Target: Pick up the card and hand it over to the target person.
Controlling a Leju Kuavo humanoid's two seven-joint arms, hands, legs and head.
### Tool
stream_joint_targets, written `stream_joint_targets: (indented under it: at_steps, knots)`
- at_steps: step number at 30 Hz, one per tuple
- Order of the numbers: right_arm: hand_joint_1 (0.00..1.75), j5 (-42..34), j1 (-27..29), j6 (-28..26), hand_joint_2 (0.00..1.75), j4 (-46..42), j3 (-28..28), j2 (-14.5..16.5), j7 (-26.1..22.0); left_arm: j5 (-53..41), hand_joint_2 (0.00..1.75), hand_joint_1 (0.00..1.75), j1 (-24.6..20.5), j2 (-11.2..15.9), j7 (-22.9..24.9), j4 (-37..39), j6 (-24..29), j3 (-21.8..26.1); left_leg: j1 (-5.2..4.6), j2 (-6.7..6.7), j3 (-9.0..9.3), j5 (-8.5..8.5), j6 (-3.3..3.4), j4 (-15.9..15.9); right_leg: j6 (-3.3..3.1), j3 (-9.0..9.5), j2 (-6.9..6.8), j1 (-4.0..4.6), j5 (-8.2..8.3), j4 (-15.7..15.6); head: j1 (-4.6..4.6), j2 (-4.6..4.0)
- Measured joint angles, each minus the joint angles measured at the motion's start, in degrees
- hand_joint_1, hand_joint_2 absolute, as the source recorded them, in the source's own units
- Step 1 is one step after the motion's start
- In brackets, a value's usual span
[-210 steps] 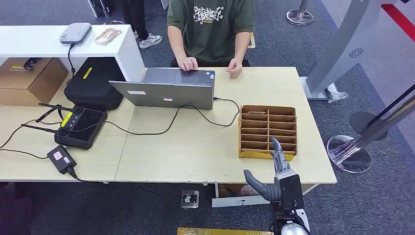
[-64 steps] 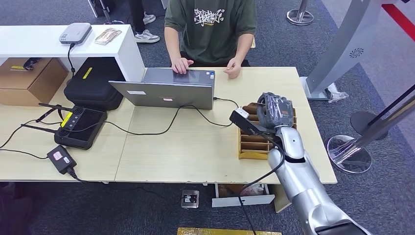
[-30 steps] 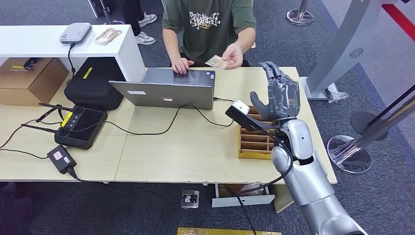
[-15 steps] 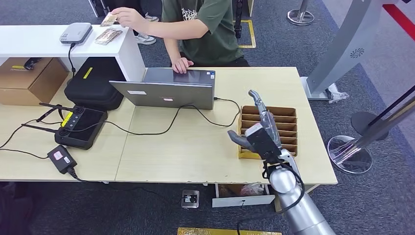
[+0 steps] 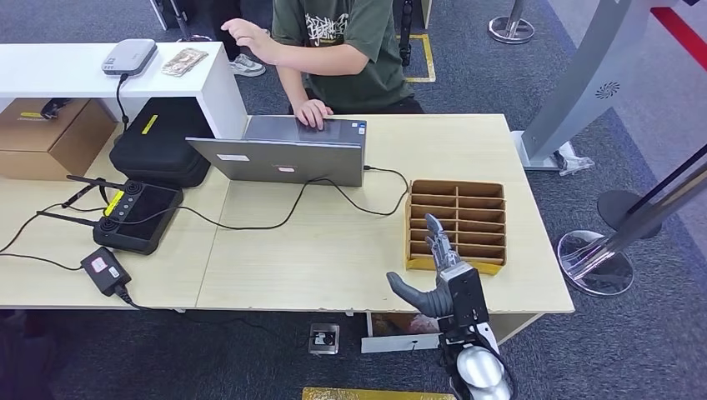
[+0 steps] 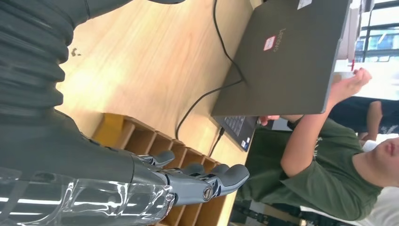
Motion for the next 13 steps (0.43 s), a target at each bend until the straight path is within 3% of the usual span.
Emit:
stream_joint_targets:
  at_steps: [13]
  knots:
    - [0.0,3.3,2.0,0.9,1.75,1.4,-1.1,0.3,-1.4,-1.9,0.0,0.0,0.2,0.2,-0.2,-0.1,-1.8,-1.4,0.01,0.07,-0.02,0.01,-0.01,0.0,0.0,-0.04,0.08,0.0,0.03,0.0,0.0,0.0]
